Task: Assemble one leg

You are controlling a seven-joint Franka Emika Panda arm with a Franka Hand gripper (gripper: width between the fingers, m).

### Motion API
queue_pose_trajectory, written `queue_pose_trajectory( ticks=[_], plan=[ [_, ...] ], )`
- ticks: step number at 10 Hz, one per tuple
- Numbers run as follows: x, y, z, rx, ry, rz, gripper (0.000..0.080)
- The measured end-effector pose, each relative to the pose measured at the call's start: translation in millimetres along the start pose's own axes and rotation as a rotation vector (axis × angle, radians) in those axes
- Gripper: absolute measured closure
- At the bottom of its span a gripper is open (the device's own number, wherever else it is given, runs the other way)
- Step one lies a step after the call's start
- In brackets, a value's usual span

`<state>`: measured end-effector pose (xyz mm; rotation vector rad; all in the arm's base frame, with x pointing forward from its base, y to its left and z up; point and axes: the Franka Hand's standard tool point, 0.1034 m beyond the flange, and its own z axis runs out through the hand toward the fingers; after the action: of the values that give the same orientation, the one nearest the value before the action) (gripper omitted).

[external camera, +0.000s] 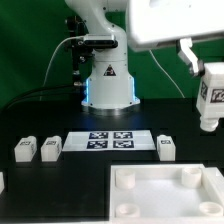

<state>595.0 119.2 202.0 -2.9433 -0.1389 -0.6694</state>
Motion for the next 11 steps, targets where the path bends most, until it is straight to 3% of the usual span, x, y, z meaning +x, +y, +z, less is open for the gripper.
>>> queue_pose_trajectory(
  ticks=[2,5,6,7,9,11],
  plan=[
    [4.4,-0.8,-3.2,0.011,0.243,0.006,0.0505],
    [-0.4,0.8,2.8,0.010,0.257,0.005,0.0505],
    [-4.1,0.4,12.8,0.012,0.278,0.004,0.0505],
    [-13.7,-3.4,32.9,0.016,0.240,0.019,0.0505],
    [-9.5,-1.7,58.1,0.003,0.210,0.028,0.0505],
    [-5.9,-1.3,71.7,0.004,0.207,0.036,0.0505]
  ],
)
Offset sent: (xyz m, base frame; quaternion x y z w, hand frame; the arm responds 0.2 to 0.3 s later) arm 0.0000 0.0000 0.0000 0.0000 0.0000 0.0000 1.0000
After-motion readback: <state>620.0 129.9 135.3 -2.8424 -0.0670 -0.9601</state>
